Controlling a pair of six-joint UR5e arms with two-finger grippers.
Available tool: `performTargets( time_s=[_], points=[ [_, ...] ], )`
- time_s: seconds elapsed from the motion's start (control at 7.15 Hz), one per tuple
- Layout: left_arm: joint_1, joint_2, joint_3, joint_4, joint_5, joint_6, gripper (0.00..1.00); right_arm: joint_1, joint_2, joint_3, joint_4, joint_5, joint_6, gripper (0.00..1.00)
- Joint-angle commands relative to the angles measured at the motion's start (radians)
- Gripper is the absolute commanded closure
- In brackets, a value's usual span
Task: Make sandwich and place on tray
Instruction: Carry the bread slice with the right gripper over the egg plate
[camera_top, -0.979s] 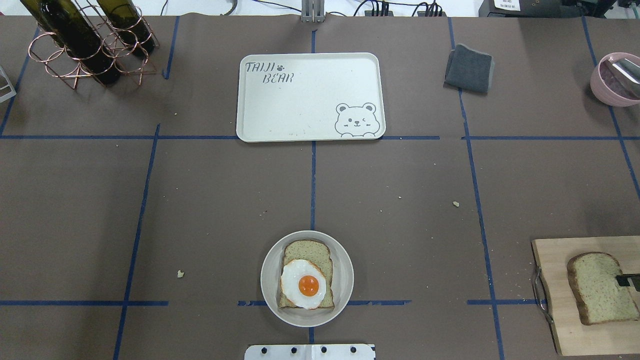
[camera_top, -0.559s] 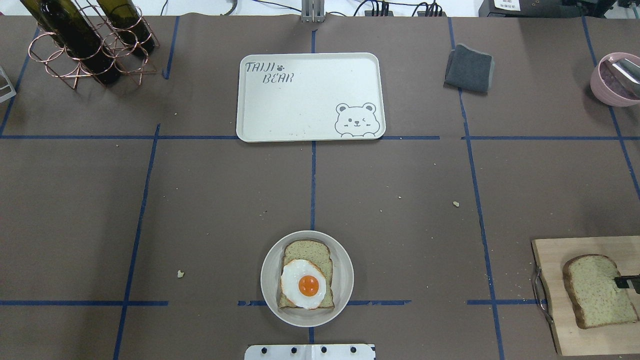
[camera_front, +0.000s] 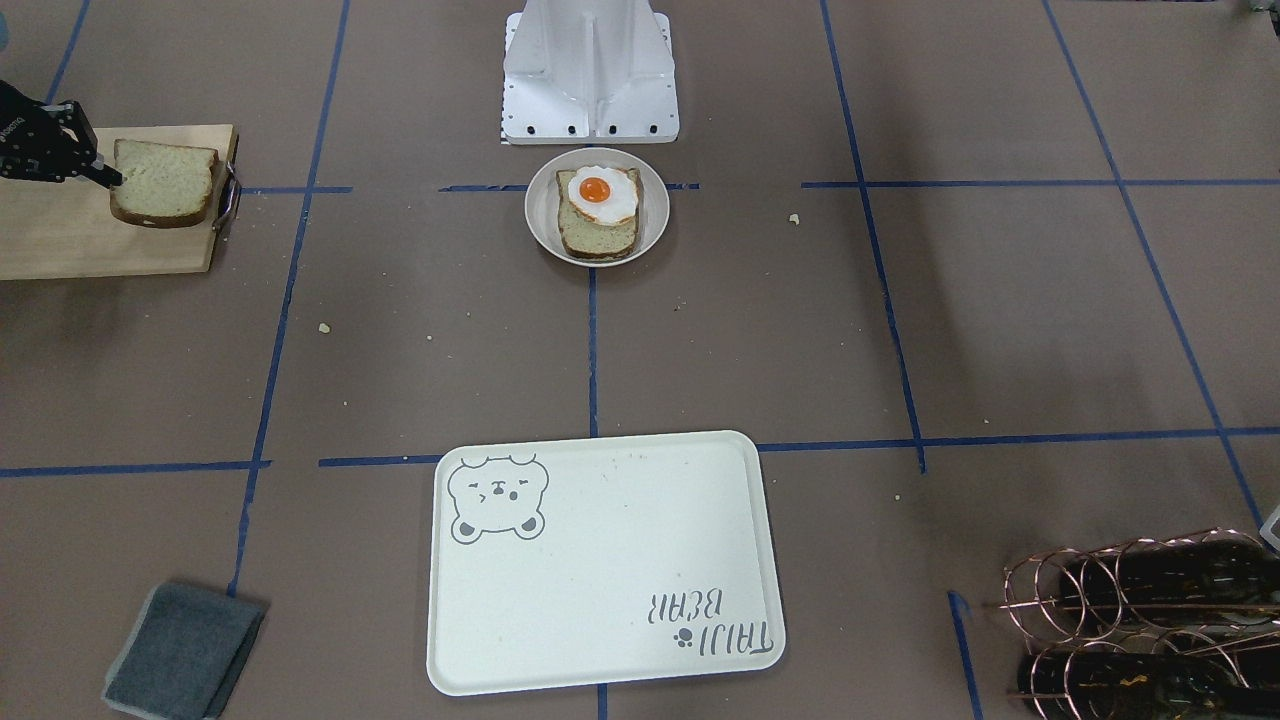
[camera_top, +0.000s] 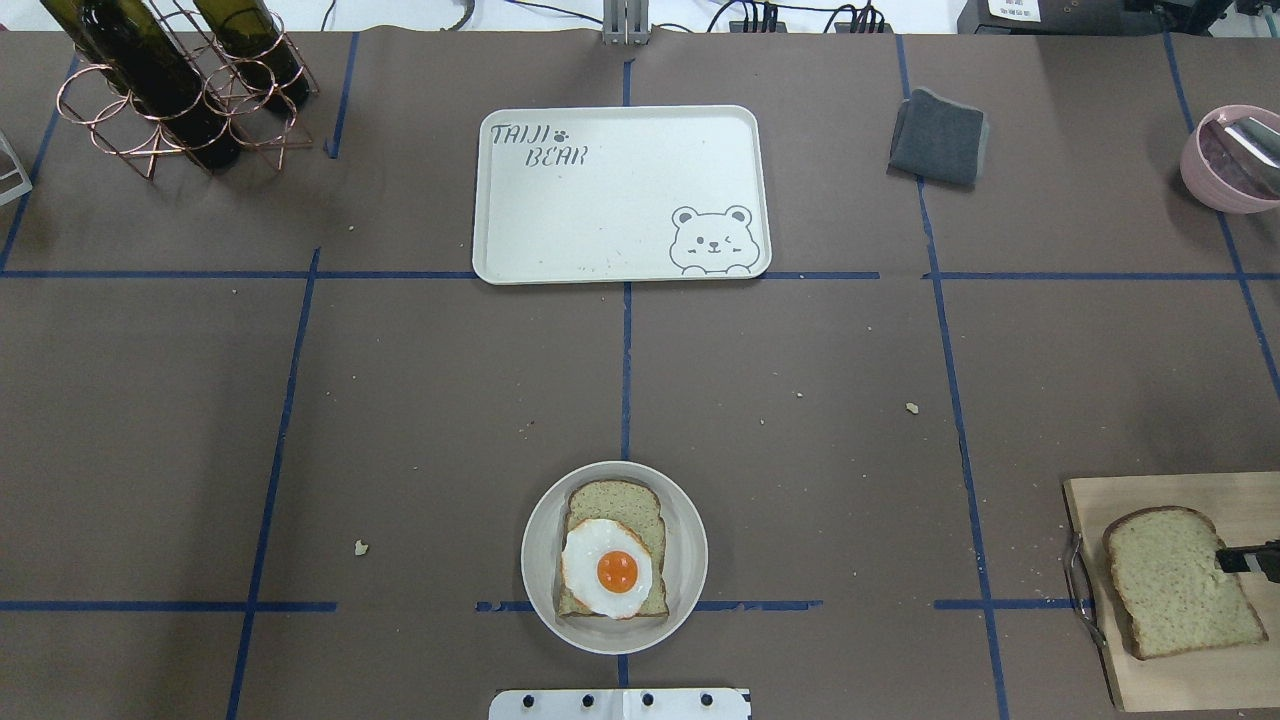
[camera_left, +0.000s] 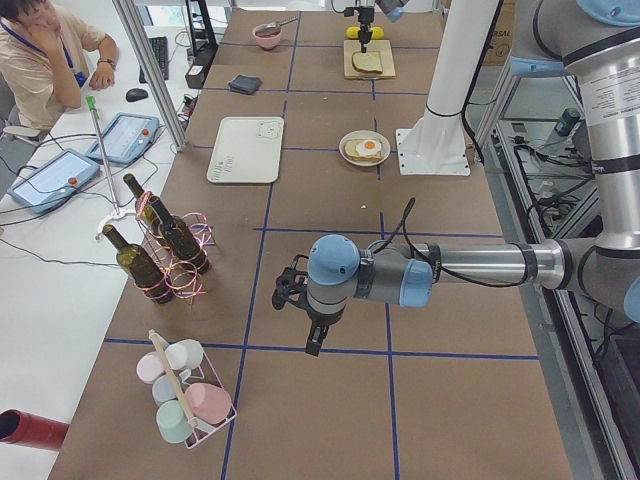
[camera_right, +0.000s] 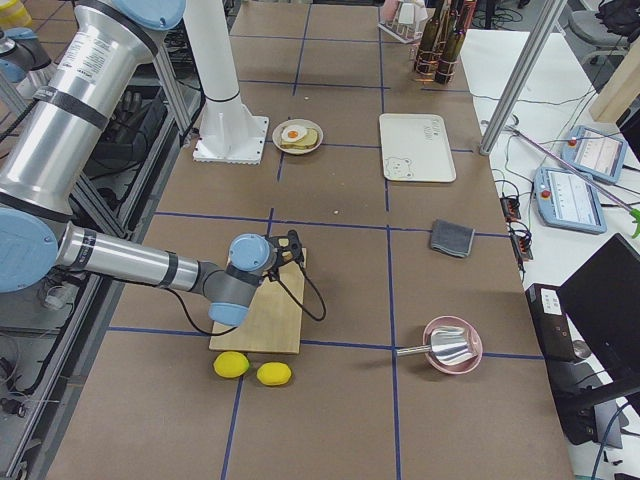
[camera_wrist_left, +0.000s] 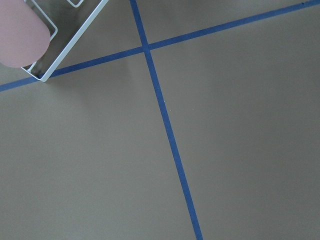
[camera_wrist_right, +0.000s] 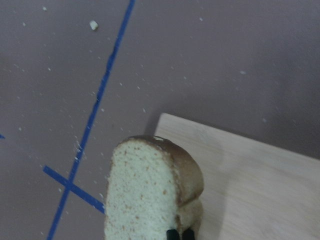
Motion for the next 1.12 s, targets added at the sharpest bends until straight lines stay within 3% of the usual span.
performTargets(
  time_s=[0.0,0.42,0.56,0.84,0.98],
  points=[
    [0.000,0.000,0.005,0.001,-0.001,0.000,0.00,-0.003,0.185,0.017,-0.028,0.010,0.137,1.00],
    [0.000,0.002,0.008,0.001,-0.001,0.000,0.00,-0.104,0.516,0.054,-0.195,-0.003,0.393,1.00],
    [0.000,0.002,0.010,0.001,0.000,0.000,0.00,-0.176,0.578,0.088,-0.256,-0.061,0.458,1.00],
    [0.000,0.002,0.010,0.001,0.000,0.000,0.00,-0.410,0.603,0.222,-0.460,-0.342,0.466,1.00],
    [0.000,0.002,0.010,0.000,0.000,0.000,0.00,-0.534,0.638,0.214,-0.496,-0.470,0.466,1.00]
  ],
)
